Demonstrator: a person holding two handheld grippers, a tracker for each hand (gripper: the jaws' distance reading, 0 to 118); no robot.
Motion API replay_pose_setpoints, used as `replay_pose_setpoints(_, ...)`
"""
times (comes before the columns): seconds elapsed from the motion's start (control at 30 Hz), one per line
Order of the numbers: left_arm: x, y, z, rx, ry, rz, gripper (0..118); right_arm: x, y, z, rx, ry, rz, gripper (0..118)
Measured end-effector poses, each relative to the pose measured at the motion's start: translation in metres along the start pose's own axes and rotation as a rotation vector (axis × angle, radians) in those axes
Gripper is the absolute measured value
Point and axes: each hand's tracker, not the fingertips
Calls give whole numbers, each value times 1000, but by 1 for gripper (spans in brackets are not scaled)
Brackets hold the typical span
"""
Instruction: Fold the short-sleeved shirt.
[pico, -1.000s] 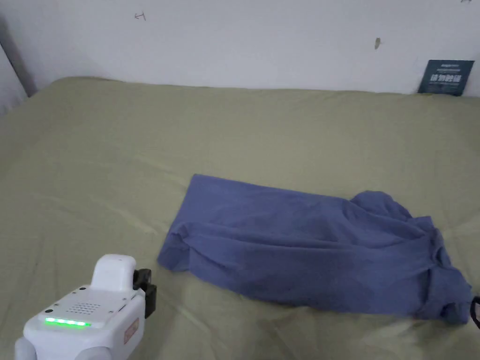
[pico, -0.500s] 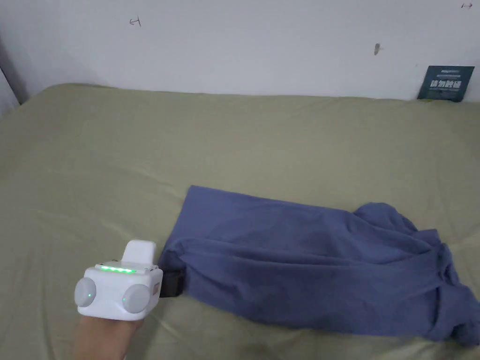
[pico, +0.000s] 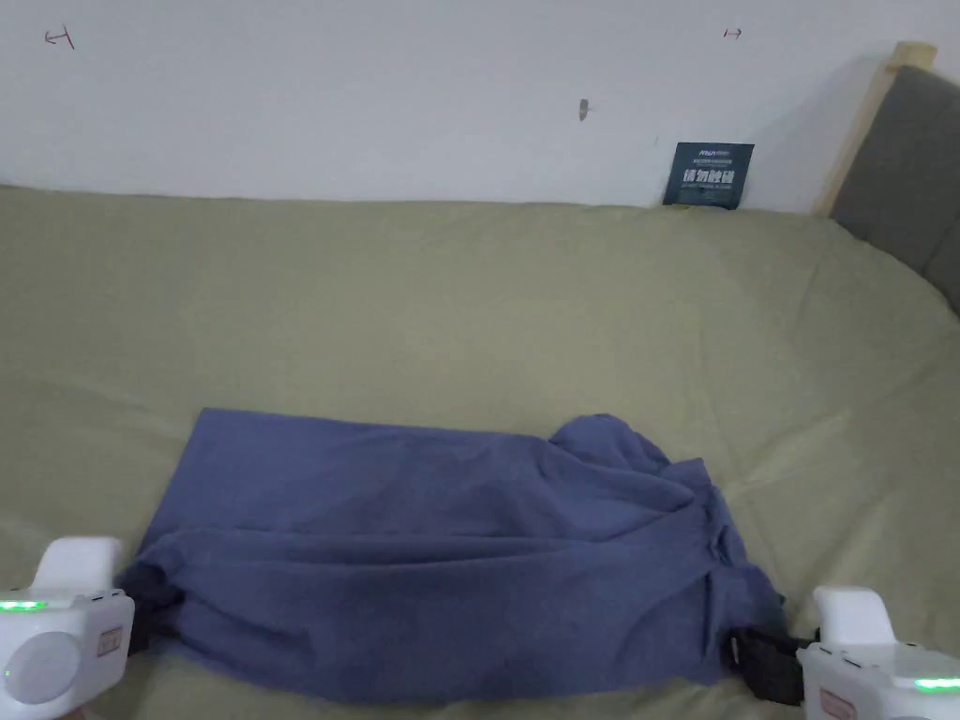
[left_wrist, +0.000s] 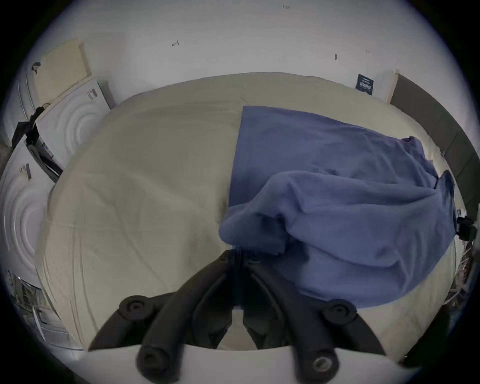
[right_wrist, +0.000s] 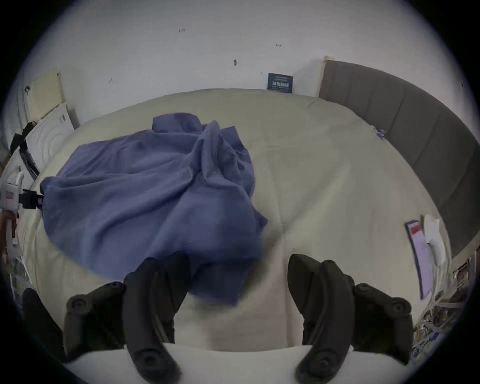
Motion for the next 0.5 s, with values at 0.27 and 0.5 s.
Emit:
replay_pose_setpoints(0.27, -22, 14, 21, 24, -49, 70, 3, 12, 27, 9, -52, 125, -90, 7)
replay_pose_setpoints(0.5, -34, 12, 85, 118, -105, 118, 3, 20, 45, 100, 57, 130, -50, 7)
